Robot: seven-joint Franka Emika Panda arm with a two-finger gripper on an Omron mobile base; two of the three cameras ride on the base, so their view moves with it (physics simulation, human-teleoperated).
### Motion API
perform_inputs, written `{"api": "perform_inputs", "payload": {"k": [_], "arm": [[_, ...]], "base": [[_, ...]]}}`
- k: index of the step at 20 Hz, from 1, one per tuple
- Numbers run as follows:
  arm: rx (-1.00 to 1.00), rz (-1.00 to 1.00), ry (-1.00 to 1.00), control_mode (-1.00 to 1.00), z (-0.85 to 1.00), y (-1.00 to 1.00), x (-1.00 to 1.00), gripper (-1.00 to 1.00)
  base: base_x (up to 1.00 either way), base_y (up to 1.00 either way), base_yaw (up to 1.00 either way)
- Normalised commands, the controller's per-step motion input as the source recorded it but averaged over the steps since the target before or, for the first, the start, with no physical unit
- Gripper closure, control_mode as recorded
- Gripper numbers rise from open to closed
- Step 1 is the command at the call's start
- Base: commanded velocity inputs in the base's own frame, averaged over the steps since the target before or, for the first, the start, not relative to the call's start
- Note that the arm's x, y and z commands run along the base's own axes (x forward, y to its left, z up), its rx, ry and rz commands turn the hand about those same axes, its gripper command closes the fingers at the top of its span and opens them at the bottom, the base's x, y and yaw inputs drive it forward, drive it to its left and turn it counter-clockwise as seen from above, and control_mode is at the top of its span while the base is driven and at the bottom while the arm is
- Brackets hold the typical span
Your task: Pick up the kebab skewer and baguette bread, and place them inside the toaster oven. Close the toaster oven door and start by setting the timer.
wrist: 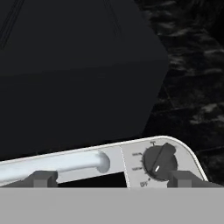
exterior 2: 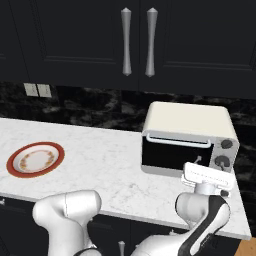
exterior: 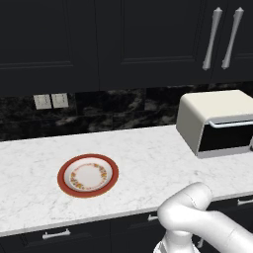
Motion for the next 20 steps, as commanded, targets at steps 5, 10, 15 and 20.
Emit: {"api": "perform_inputs", "payload": {"k": [5, 10, 15, 20], "arm": [[0.00, 0.25, 0.09, -1.00, -0.02, -0.36, -0.31, -1.00], [0.00, 0.15, 0.15, -1.00, 0.00, -0.09, -0.07, -1.00], [-0.07, 0.02, 0.22, -1.00, 0.00, 0.00, -0.14, -1.00], [-0.15, -0.01, 0.25, -1.00, -0.07, 0.00, -0.20, -1.00]], "base": [[0.00, 0.00, 0.00], [0.00, 0.00, 0.00], [0.00, 0.00, 0.00], [0.00, 0.00, 0.00]]}}
